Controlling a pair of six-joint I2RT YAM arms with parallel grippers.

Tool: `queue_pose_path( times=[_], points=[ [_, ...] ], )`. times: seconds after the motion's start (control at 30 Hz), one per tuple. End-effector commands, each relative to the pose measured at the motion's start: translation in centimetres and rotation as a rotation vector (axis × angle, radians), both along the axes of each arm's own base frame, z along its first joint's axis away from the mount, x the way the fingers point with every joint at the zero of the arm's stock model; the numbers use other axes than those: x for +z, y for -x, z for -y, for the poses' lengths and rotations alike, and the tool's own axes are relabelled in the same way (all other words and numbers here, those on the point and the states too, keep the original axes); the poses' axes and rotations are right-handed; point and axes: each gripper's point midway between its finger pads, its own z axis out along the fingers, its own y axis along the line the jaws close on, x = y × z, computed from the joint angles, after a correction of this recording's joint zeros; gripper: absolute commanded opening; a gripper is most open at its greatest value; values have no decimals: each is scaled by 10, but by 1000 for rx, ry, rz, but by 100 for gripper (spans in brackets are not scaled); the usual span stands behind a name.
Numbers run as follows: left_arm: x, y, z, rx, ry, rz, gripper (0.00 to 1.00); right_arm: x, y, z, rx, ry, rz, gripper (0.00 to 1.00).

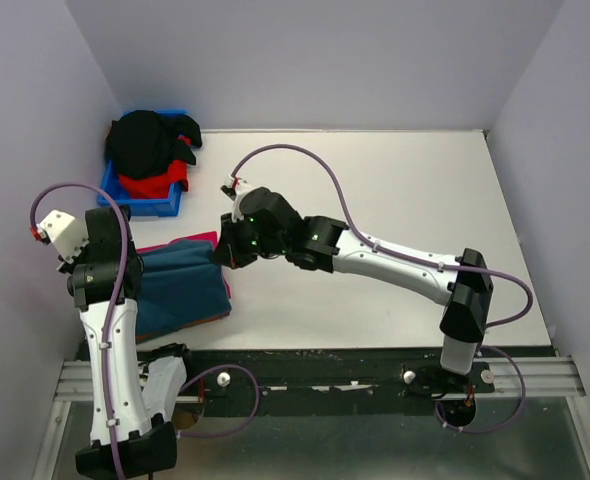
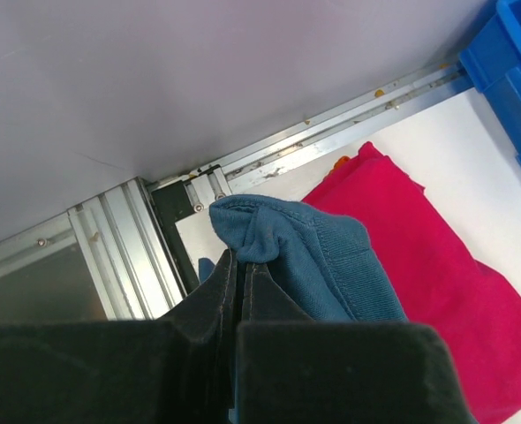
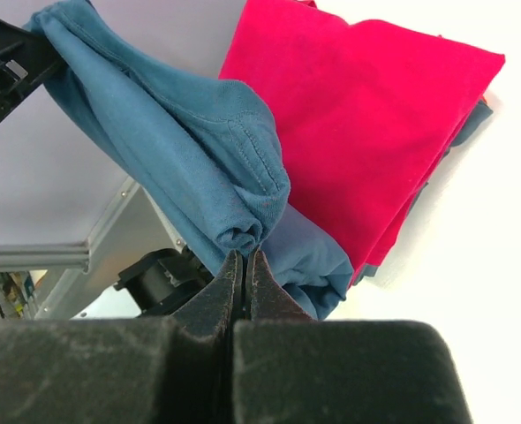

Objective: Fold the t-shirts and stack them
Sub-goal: Put the neatly folded tshirt into the corner of the board with both arms

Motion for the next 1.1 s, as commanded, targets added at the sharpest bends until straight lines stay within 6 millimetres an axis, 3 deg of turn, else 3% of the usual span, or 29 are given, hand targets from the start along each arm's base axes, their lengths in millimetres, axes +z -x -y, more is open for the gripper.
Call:
queue_pose_path(
  times=[0.0, 0.13, 0.4, 0.67, 0.87, 0.93, 0.97, 1.0, 1.03, 1.07],
  points=[
    [6, 5, -21, 95, -95, -17, 0, -17, -13, 5, -71, 64, -11, 1],
    [-1, -5, -24, 98, -87, -21, 0, -21, -19, -3, -70, 74, -2, 1],
    [-21, -32, -32, 86, -50, -46, 0, -27, -51, -16, -146, 88, 13, 1],
    [-44, -59, -36, 61, -17, -82, 0, -53, -71, -25, -165, 114, -20, 1],
    [-77, -76, -40, 64, 56, -141, 0, -77, -81, -36, -164, 128, -56, 1],
    [-88, -79, -42, 82, 74, -191, 1, -86, -85, -39, -168, 145, -63, 11],
    [-92, -83, -43, 85, 76, -213, 20, -90, -87, -39, -182, 157, -71, 20],
    [-96, -88, -43, 56, 85, -239, 35, -93, -89, -36, -202, 175, -81, 38],
    [-99, -93, -43, 42, 97, -249, 60, -93, -90, -35, -221, 178, -86, 54],
    [-102, -94, -42, 44, 114, -271, 89, -95, -90, -34, -221, 183, -86, 60]
  ],
)
